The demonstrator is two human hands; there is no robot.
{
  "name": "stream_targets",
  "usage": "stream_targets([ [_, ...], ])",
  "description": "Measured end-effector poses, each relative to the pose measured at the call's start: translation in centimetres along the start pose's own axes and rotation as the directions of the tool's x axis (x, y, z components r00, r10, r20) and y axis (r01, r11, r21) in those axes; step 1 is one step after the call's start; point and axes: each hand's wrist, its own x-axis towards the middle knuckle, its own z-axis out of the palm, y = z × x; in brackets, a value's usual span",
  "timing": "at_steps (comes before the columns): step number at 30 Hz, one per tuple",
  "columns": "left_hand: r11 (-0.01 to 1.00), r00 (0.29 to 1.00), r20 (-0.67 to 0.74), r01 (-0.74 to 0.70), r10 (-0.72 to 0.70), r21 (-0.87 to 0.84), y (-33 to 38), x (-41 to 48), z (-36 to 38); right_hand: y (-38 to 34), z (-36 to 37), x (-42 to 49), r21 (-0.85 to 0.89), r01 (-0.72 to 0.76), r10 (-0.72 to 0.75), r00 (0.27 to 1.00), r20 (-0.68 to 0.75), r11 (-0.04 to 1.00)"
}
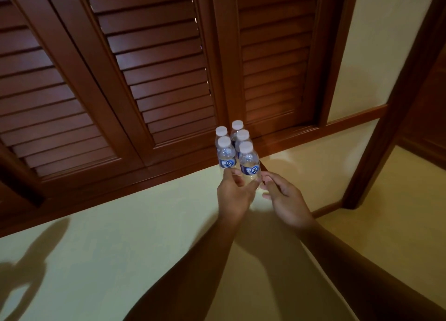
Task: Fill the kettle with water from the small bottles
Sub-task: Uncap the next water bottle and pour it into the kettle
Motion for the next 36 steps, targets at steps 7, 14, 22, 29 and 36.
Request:
stream_targets([
  [7,1.0,1.0,0.013,0.003,-0.003,-0.026,-0.3,0.3,-0.3,-0.1,0.5,0.5,0.005,0.007,-0.007,0.999,-0.04,1.0],
  [14,0.999,1.0,0.016,0.021,-0.02,-0.04,-0.9,-0.8,-1.2,-0.6,0.6,-1.3,-0.089,0.013,-0.018,0.999,-0.051,0.996],
  [22,0.991,0.988,0.088,-0.128,0.13,-0.034,-2.9,-6.9,-8.3,-1.2,3.5,-7.5,-0.387,0.171,-0.133,0.984,0.122,0.906],
  [29,0.964,0.981,-0.069,-0.162,0.18,0.213,-6.6,-14.4,-19.2,-3.1,12.1,-13.0,-0.313,0.423,-0.258,0.854,0.452,0.85],
  [36,0.968,0.938,-0.339,0.021,0.067,0.249,-11.9,-24.1,-30.0,-5.0,22.8,-20.7,-0.092,0.48,-0.279,0.643,0.713,0.872],
])
